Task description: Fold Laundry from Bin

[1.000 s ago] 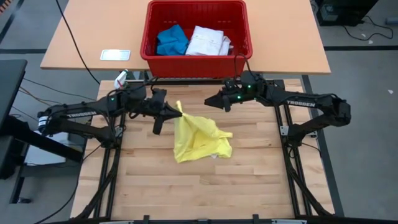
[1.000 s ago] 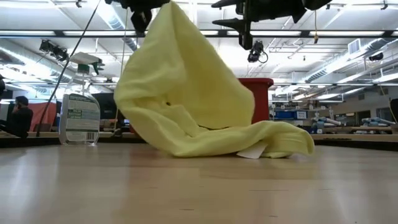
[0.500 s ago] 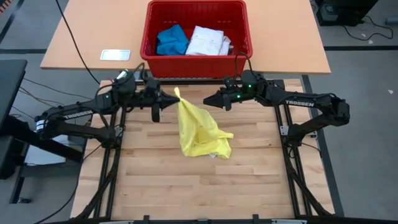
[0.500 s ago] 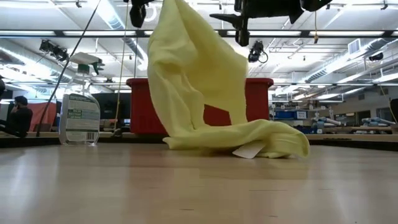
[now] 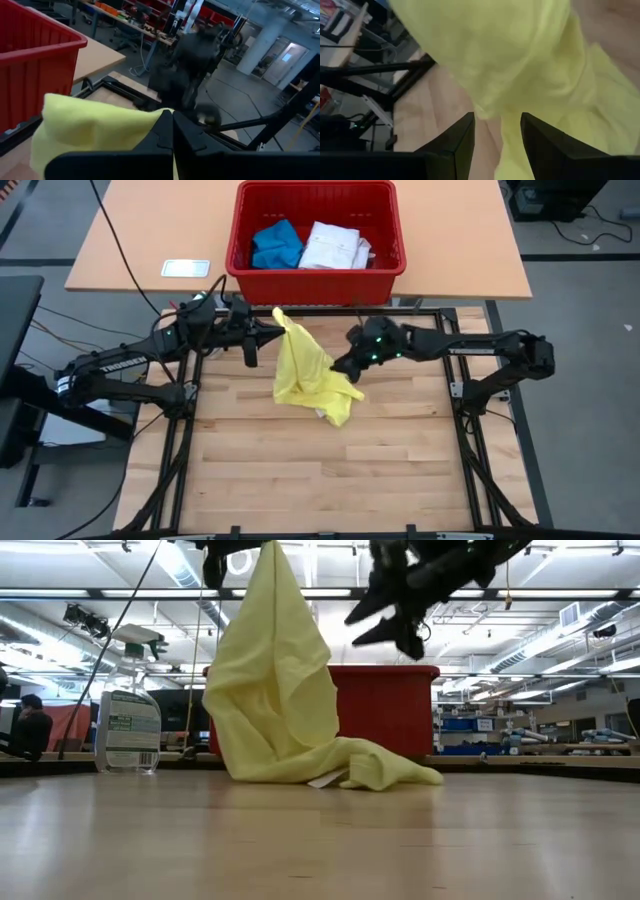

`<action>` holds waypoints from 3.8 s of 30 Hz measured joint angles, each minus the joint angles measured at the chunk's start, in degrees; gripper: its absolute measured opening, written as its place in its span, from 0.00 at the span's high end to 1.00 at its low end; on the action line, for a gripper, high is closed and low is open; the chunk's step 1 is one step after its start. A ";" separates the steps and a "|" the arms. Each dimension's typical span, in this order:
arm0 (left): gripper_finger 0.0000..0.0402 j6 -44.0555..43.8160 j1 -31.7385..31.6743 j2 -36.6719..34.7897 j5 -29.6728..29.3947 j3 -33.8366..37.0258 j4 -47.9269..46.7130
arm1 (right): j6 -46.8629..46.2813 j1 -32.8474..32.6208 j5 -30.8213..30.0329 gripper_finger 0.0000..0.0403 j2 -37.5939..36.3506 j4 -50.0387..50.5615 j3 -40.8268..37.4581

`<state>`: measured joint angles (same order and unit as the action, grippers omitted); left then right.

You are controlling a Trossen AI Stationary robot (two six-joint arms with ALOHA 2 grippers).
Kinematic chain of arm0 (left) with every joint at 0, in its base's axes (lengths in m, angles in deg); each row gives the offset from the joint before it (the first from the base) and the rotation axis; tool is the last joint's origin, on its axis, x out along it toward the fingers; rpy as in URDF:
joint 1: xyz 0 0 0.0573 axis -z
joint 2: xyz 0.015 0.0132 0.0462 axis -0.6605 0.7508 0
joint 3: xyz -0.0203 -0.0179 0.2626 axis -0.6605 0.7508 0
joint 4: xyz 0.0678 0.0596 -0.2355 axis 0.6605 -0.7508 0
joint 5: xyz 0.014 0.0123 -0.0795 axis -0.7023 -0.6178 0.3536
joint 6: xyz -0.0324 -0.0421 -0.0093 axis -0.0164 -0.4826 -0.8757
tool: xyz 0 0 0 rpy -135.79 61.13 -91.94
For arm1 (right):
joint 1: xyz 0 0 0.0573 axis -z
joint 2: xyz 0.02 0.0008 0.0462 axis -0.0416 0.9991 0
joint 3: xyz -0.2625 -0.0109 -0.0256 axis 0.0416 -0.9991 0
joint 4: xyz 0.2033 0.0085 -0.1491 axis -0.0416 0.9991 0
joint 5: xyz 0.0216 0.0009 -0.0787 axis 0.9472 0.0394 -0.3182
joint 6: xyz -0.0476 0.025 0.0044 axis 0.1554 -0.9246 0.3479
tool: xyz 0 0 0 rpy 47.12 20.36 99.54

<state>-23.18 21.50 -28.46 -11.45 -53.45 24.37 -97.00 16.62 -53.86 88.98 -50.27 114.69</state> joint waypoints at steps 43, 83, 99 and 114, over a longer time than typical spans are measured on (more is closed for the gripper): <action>1.00 -3.13 -0.20 -7.45 -11.92 0.00 -12.94 | 1.06 1.36 -9.07 1.00 -10.77 -12.44 -0.11; 0.42 -4.96 3.08 2.93 -10.70 -0.04 -17.98 | 4.32 -1.09 4.41 1.00 -5.55 -6.25 -0.11; 0.42 4.59 3.64 14.00 6.53 -0.04 2.44 | 4.29 -2.11 12.84 1.00 -5.72 -13.31 -0.10; 0.50 0.51 4.65 20.04 5.53 -0.02 10.24 | 1.21 -2.07 2.19 1.00 -5.75 -19.48 -0.09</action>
<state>-22.67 26.15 -8.42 -5.92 -53.48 34.61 -95.79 14.55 -51.67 83.23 -69.75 114.61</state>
